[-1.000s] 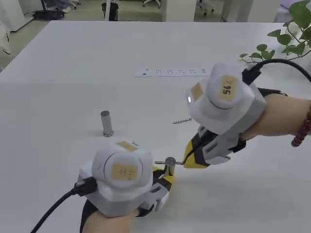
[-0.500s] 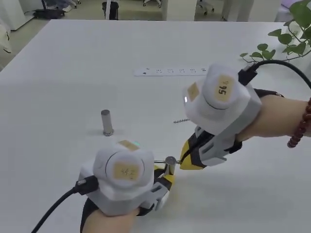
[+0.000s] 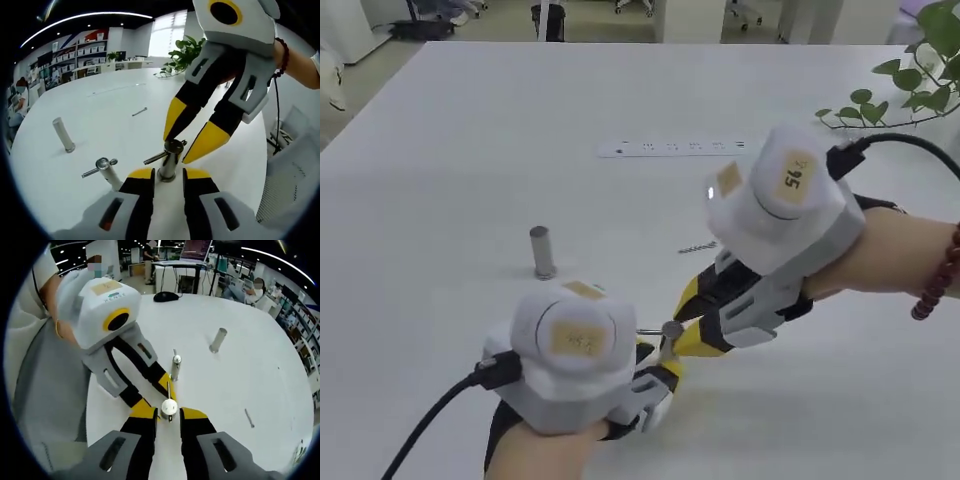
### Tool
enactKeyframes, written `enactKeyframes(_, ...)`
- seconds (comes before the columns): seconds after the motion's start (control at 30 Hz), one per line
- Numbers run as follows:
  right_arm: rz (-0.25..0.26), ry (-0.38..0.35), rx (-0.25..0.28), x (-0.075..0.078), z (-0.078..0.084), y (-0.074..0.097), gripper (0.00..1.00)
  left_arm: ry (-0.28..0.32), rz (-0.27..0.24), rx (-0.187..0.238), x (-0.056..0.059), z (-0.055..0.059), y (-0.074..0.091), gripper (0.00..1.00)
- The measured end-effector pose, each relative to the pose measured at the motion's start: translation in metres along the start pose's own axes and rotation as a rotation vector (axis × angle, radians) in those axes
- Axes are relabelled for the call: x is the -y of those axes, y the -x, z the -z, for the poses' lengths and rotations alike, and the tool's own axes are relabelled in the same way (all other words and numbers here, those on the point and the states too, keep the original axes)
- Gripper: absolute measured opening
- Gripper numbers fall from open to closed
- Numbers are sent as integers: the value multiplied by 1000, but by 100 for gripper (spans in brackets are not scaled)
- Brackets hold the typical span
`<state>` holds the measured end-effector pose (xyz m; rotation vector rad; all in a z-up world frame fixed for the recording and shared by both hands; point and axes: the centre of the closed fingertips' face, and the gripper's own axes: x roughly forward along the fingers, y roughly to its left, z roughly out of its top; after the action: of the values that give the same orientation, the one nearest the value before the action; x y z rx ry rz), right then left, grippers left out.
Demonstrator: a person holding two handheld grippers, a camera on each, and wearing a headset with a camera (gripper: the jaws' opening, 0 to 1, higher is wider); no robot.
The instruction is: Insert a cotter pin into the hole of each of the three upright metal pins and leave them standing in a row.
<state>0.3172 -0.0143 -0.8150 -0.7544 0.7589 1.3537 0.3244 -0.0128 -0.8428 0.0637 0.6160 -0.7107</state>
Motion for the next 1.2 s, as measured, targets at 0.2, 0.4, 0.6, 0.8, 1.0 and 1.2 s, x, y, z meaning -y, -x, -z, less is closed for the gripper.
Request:
enactKeyframes(0.2,11,6,14,1,-1,-6,19,6,13,-12,-1,2,10,24)
enactKeyframes(0.4,17,-1,35,6,0,-9,17,48,39,-8,1,0,17,27)
enactKeyframes(0.6,4,1,51,5,-1,-9,16,60,53,9,3,-3,23,29)
enactKeyframes(0.8,3,-23,64,6,0,-9,14,29,51,9,3,0,28,30)
enactKeyframes(1.0,7,-30,72,7,-1,-9,14,12,59,12,4,1,35,31)
enactKeyframes(1.2,17,-26,63,10,2,-7,13,-2,77,30,6,-1,48,32)
